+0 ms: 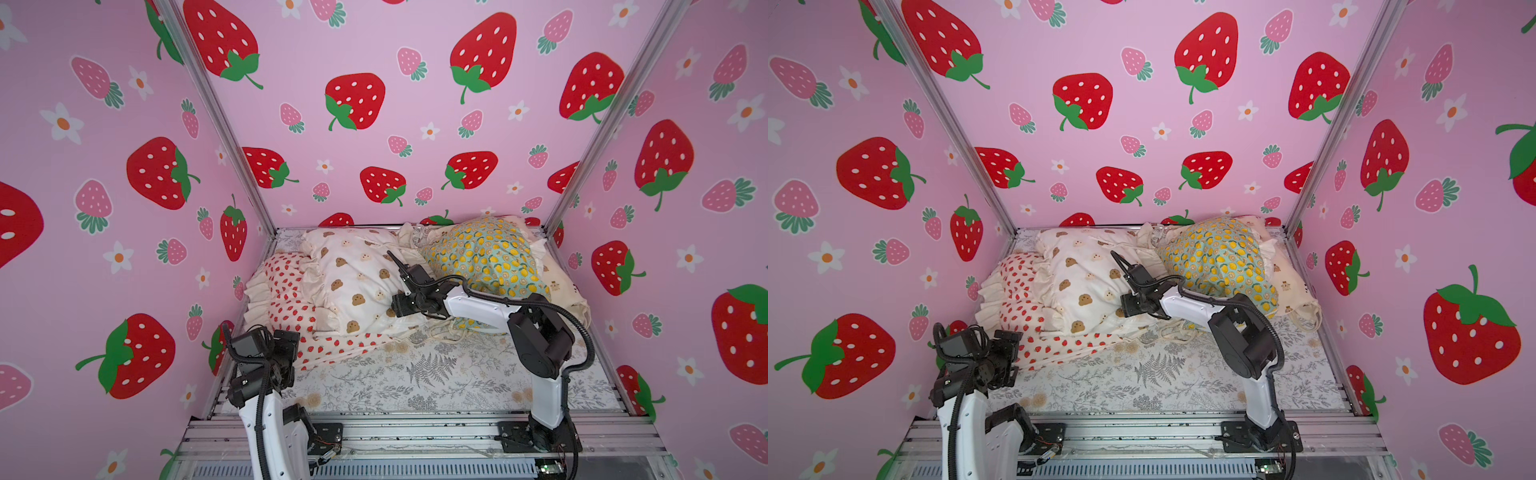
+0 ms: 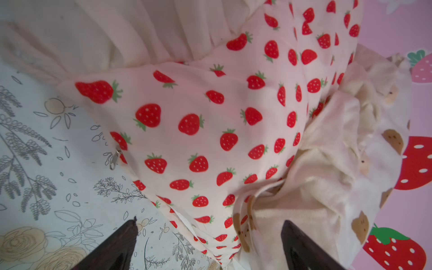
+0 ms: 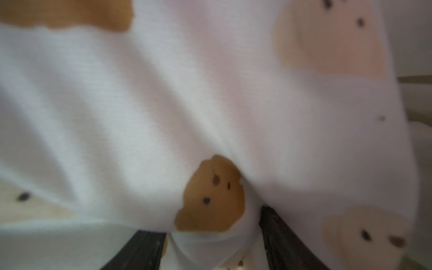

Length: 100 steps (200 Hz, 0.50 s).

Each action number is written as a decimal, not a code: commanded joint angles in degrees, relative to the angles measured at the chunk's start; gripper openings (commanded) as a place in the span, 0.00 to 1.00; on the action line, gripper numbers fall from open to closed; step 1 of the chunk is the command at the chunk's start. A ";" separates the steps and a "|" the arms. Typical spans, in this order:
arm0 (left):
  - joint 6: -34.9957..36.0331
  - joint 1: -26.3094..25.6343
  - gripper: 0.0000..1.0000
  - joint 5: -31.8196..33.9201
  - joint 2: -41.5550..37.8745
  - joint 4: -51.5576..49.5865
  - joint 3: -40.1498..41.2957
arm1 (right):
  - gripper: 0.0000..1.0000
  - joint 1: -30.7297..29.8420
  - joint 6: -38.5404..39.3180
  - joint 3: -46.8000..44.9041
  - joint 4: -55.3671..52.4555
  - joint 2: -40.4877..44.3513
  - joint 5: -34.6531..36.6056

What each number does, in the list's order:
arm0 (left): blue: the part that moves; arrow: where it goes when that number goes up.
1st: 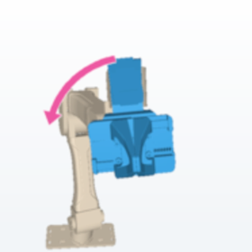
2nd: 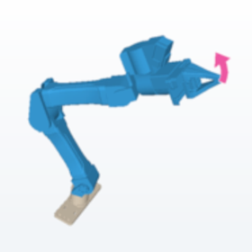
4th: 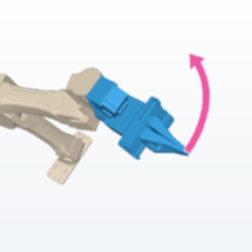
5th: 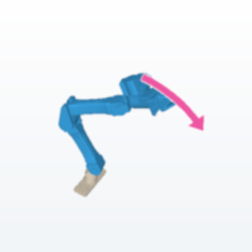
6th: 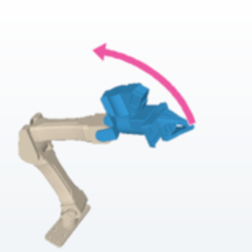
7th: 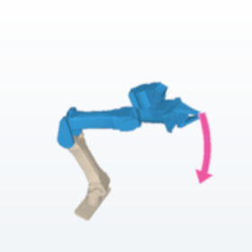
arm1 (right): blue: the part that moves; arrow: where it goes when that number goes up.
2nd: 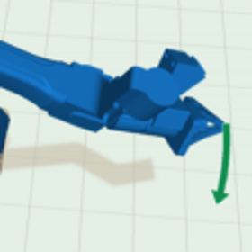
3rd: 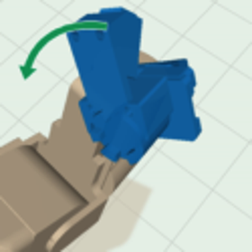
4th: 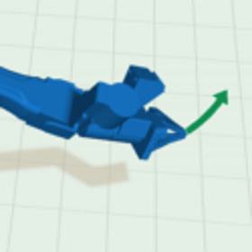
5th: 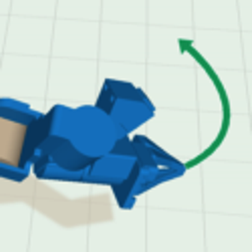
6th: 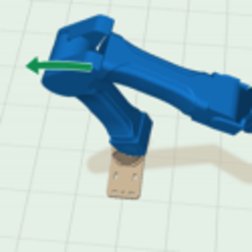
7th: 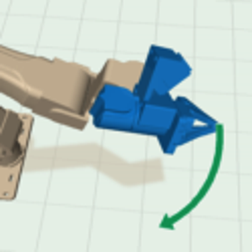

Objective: Zip up pillowcases
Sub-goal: Adjust the pillowcase on the pillowcase.

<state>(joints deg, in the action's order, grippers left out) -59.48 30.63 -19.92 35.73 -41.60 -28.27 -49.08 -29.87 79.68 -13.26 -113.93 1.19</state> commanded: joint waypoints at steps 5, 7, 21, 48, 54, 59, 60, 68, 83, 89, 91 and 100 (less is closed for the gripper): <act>-0.61 2.60 0.97 -3.28 1.16 2.38 1.72 | 0.67 4.92 0.38 0.48 -1.75 -2.88 5.35; -0.56 2.75 0.97 -3.28 1.23 2.47 1.79 | 0.67 5.17 0.35 0.41 -1.83 -2.94 5.39; -0.78 2.85 0.97 -3.22 1.62 4.00 2.82 | 0.67 5.96 0.80 0.22 -1.88 -2.38 5.15; -4.37 2.40 0.90 -7.63 2.24 9.65 7.21 | 0.70 5.34 -0.28 -1.23 -1.08 -0.07 1.59; -4.78 2.01 0.90 -7.41 1.96 9.39 7.87 | 0.70 5.13 -0.49 -1.47 -0.99 0.34 1.62; -5.17 1.75 0.90 -7.25 1.67 9.22 8.38 | 0.70 4.97 -0.55 -1.65 -0.91 0.67 1.54; -5.28 1.69 0.90 -7.24 1.60 9.20 8.52 | 0.70 4.96 -0.55 -1.68 -0.90 0.74 1.54; -6.15 1.39 0.90 -7.35 1.08 9.70 9.82 | 0.70 4.79 -0.68 -1.78 -0.97 1.16 1.32; -8.32 0.63 0.92 -7.58 0.62 12.72 13.06 | 0.70 4.69 -0.75 -1.80 -1.38 2.04 0.30; -8.66 0.19 0.92 -7.38 0.86 13.27 13.91 | 0.71 4.60 -0.72 -1.80 -1.58 2.54 -0.08; -8.70 0.10 0.92 -7.34 1.04 13.29 14.05 | 0.71 4.61 -0.78 -1.76 -1.66 2.74 -0.12; -7.97 -0.49 0.92 -6.96 2.12 13.35 14.06 | 0.72 4.44 -0.71 -1.81 -2.17 3.62 -0.05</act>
<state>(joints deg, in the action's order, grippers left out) -65.32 31.46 -26.20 36.75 -30.79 -15.73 -44.49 -29.98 78.89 -12.60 -113.03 1.39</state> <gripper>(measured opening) 0.917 0.710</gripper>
